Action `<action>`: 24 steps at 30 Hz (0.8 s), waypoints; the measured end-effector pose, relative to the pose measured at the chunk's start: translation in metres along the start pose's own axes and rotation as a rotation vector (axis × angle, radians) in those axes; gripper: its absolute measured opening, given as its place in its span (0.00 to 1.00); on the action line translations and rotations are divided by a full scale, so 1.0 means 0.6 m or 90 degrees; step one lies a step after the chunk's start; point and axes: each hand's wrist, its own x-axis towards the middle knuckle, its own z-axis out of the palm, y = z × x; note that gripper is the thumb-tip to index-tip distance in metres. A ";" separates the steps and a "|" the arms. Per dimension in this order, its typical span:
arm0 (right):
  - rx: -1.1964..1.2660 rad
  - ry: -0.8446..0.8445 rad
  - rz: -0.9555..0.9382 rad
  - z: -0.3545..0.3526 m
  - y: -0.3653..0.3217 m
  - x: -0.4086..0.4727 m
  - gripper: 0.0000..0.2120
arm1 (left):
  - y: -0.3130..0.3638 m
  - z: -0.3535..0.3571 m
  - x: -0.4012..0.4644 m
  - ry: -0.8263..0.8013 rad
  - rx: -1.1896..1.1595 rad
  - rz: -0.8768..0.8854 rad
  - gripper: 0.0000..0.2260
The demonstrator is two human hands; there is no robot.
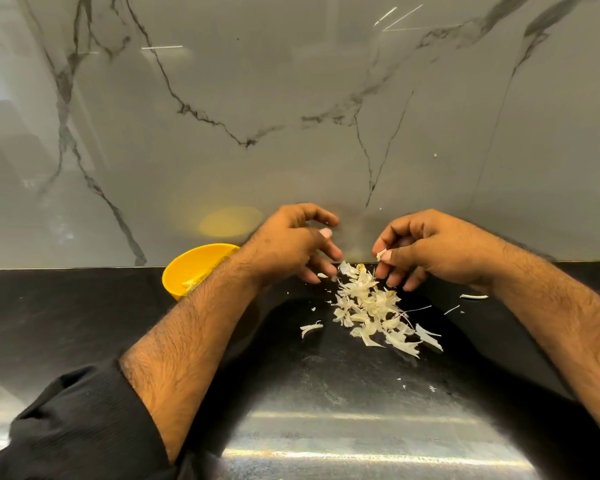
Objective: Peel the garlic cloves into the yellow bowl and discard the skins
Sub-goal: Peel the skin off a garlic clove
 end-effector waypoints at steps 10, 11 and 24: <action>0.101 0.066 -0.074 -0.017 0.003 -0.007 0.09 | -0.001 0.002 -0.003 0.067 0.139 0.132 0.07; 0.111 0.073 -0.071 -0.019 0.004 -0.007 0.11 | -0.001 0.005 -0.003 0.049 0.129 0.135 0.08; 0.047 0.065 -0.106 -0.001 -0.002 -0.007 0.06 | 0.000 0.028 -0.003 0.007 0.106 0.147 0.08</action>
